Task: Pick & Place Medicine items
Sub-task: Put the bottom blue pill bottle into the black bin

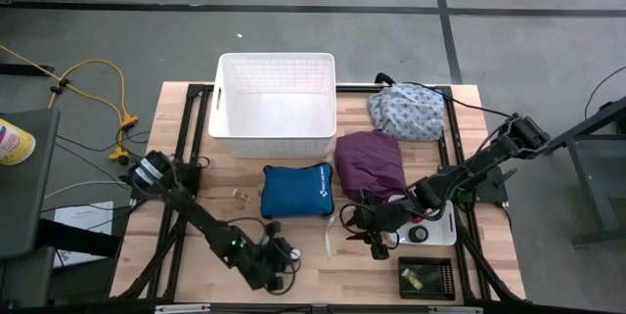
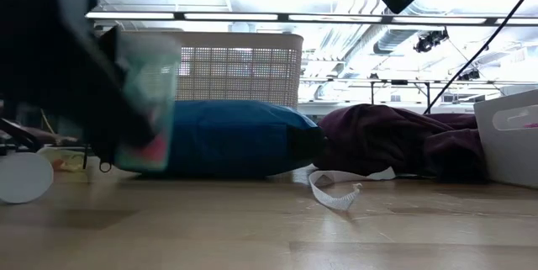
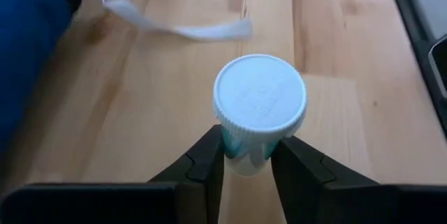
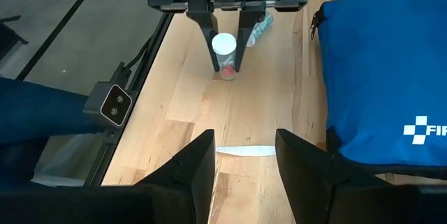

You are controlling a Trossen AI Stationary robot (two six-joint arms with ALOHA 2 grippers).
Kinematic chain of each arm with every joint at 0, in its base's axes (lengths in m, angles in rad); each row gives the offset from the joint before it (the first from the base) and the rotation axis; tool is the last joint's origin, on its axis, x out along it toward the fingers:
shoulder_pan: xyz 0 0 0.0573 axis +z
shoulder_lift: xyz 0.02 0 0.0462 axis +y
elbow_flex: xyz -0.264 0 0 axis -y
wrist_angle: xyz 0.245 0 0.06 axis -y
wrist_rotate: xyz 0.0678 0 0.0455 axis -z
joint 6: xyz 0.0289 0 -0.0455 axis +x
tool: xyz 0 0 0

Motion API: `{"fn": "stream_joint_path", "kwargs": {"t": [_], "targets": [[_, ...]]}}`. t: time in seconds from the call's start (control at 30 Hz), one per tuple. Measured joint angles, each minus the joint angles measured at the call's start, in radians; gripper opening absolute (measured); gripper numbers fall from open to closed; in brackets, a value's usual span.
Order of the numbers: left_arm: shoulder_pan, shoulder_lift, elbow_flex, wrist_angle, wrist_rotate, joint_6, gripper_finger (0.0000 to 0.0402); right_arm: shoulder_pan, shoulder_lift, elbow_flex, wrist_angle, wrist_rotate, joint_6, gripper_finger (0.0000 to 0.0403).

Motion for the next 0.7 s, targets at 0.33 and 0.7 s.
{"fn": "stream_joint_path", "kwargs": {"t": [0.33,0.7], "targets": [[0.164,-0.098,0.008,0.000,0.181,0.188,0.0095,0.000,0.000,0.000,0.000,0.000,0.000,0.0138],[0.320,-0.109,0.125,-0.105,0.415,0.332,0.0095,0.000,0.000,0.000,0.000,0.000,0.000,0.0138]]}}
